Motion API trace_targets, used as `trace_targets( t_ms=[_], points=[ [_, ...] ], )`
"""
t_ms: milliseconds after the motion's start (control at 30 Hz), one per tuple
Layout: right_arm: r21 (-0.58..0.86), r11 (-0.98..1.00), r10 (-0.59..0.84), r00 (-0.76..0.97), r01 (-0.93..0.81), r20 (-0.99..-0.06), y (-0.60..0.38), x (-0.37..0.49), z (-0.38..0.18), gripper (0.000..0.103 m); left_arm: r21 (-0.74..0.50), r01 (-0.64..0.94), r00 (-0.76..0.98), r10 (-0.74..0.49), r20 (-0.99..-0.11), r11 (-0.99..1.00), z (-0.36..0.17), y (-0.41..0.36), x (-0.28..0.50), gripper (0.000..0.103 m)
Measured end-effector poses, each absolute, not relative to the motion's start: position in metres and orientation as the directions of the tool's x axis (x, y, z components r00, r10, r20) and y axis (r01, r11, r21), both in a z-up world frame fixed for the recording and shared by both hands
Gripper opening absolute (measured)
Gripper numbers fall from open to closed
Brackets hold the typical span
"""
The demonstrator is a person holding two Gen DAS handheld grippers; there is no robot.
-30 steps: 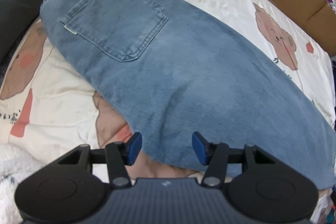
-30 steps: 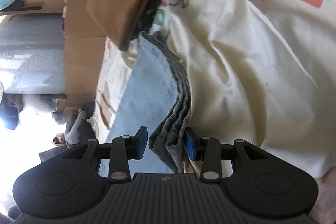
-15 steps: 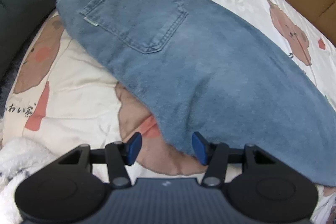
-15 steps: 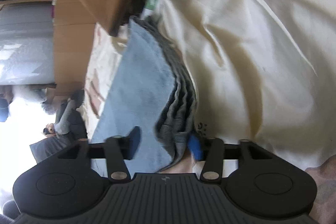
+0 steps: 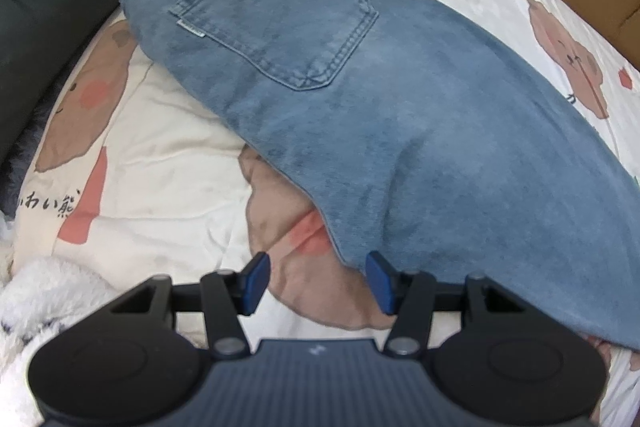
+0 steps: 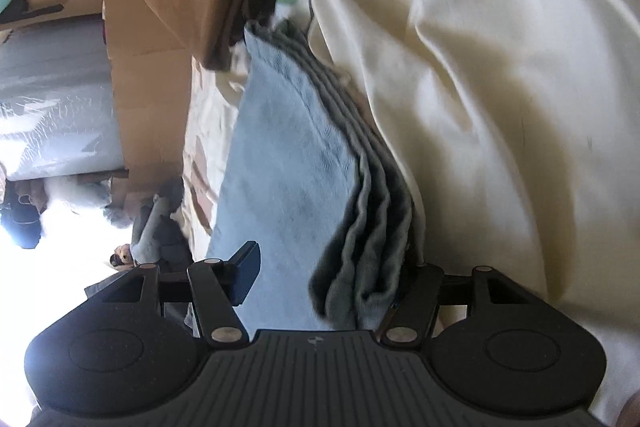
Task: Fold clothes
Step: 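Hold the denim hem layers closed in the right tool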
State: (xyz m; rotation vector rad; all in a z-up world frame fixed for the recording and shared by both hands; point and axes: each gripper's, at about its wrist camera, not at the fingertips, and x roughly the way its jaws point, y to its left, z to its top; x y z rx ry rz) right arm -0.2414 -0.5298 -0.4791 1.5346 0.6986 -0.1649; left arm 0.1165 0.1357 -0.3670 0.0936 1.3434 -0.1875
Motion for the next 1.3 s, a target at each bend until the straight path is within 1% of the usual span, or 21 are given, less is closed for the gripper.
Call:
trace_targets(
  t_ms=[200,333,467,533,567,600,633,667,700,767,900,967,1000,1067,1300],
  points=[
    [0.846,0.107,0.295,0.795,0.523,-0.529,-0.544,-0.238,-0.475,0.063,-0.032,0.193,0.206,-0.072,-0.976,0.981,-0.370,0.134,0.118,0.056],
    [0.847,0.119,0.307,0.792,0.519,-0.528,-0.552,-0.232,-0.478,0.062,-0.029,0.193,0.204,-0.069,-0.977,0.981,-0.372,0.133,0.119,0.056],
    [0.850,0.123,0.303,0.796,0.512,-0.524,-0.556,-0.229,-0.486,0.054,-0.040,0.193,0.205,-0.080,-0.976,0.980,-0.374,0.131,0.118,0.056],
    [0.853,0.119,0.303,0.800,0.508,-0.518,-0.556,-0.230,-0.488,0.052,-0.046,0.193,0.201,-0.086,-0.976,0.980,-0.376,0.130,0.116,0.056],
    [0.851,0.131,0.310,0.795,0.508,-0.522,-0.556,-0.232,-0.486,0.047,-0.046,0.197,0.200,-0.086,-0.976,0.979,-0.376,0.129,0.115,0.056],
    [0.849,0.142,0.316,0.789,0.509,-0.526,-0.557,-0.233,-0.483,0.039,-0.047,0.201,0.199,-0.087,-0.976,0.979,-0.377,0.128,0.114,0.056],
    [0.847,0.154,0.323,0.784,0.509,-0.530,-0.557,-0.235,-0.481,0.032,-0.047,0.204,0.199,-0.089,-0.976,0.978,-0.377,0.128,0.113,0.056],
    [0.845,0.166,0.329,0.779,0.509,-0.534,-0.558,-0.237,-0.478,0.015,-0.047,0.205,0.198,-0.088,-0.976,0.978,-0.378,0.128,0.113,0.056],
    [0.844,0.185,0.338,0.774,0.503,-0.536,-0.558,-0.241,-0.474,0.011,-0.047,0.203,0.197,-0.087,-0.977,0.978,-0.379,0.129,0.113,0.056],
    [0.848,0.214,0.357,0.769,0.485,-0.530,-0.559,-0.248,-0.465,0.009,-0.044,0.197,0.193,-0.082,-0.978,0.979,-0.382,0.131,0.113,0.056],
    [0.859,0.224,0.372,0.774,0.461,-0.513,-0.559,-0.251,-0.457,0.010,-0.043,0.191,0.187,-0.079,-0.979,0.981,-0.386,0.134,0.113,0.056],
    [0.848,0.212,0.377,0.760,0.485,-0.529,-0.559,-0.248,-0.463,0.015,-0.042,0.197,0.184,-0.079,-0.980,0.979,-0.386,0.134,0.112,0.056],
    [0.844,0.204,0.386,0.752,0.496,-0.535,-0.560,-0.245,-0.468,0.027,-0.040,0.201,0.182,-0.078,-0.980,0.979,-0.386,0.133,0.112,0.056],
    [0.835,0.190,0.393,0.739,0.517,-0.547,-0.562,-0.242,-0.477,0.046,-0.039,0.202,0.179,-0.076,-0.981,0.979,-0.387,0.133,0.112,0.056],
    [0.844,0.193,0.365,0.762,0.500,-0.534,-0.574,-0.222,-0.486,0.047,-0.032,0.194,0.178,-0.068,-0.982,0.980,-0.384,0.135,0.113,0.056]
  ],
)
